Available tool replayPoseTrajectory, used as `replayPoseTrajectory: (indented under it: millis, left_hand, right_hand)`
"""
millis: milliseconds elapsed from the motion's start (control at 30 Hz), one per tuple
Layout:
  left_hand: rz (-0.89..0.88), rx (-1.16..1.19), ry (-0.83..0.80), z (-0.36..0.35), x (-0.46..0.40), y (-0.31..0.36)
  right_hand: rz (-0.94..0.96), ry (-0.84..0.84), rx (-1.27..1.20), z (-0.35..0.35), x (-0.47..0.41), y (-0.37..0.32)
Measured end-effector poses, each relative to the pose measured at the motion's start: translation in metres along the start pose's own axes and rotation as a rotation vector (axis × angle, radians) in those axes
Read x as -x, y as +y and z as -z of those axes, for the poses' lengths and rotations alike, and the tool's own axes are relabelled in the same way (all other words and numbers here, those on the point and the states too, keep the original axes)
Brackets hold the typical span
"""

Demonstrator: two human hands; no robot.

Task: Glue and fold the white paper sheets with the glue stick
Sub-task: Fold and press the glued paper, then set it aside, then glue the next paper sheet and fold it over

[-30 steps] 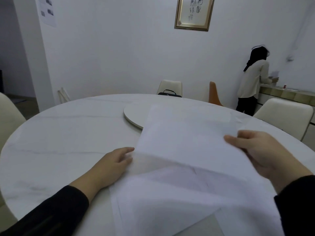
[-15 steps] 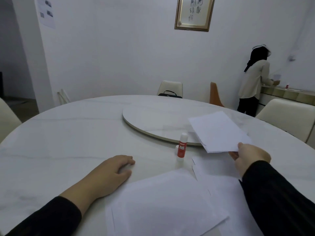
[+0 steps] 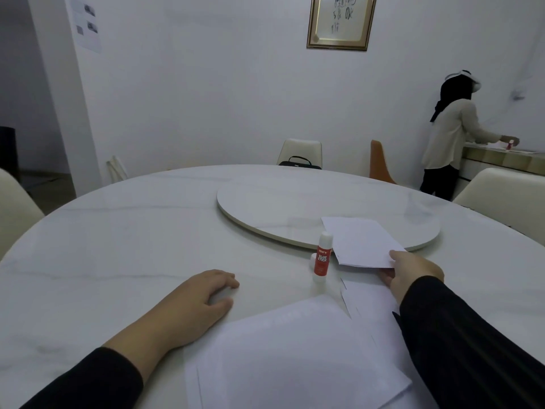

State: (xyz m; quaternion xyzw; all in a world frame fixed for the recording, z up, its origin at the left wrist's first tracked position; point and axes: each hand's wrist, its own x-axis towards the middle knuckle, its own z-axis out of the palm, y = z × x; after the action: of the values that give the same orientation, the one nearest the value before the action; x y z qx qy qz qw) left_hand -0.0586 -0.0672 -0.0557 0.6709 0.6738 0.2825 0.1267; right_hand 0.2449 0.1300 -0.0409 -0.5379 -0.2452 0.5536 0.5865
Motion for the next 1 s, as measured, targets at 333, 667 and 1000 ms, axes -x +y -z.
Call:
replayPoseTrajectory:
  millis: [333, 667, 1000]
  left_hand:
    - [-0.015, -0.020, -0.007, 0.000, 0.000, 0.003]
    - [-0.043, 0.102, -0.050, 0.002, 0.005, 0.006]
    - [-0.107, -0.084, -0.118, 0.007, 0.003, 0.007]
  right_hand:
    - [0.483, 0.320, 0.384, -0.005, 0.063, -0.027]
    - [0.348, 0.040, 0.170, -0.008, 0.075, 0.024]
    - [0.495, -0.352, 0.763, -0.030, 0.095, 0.016]
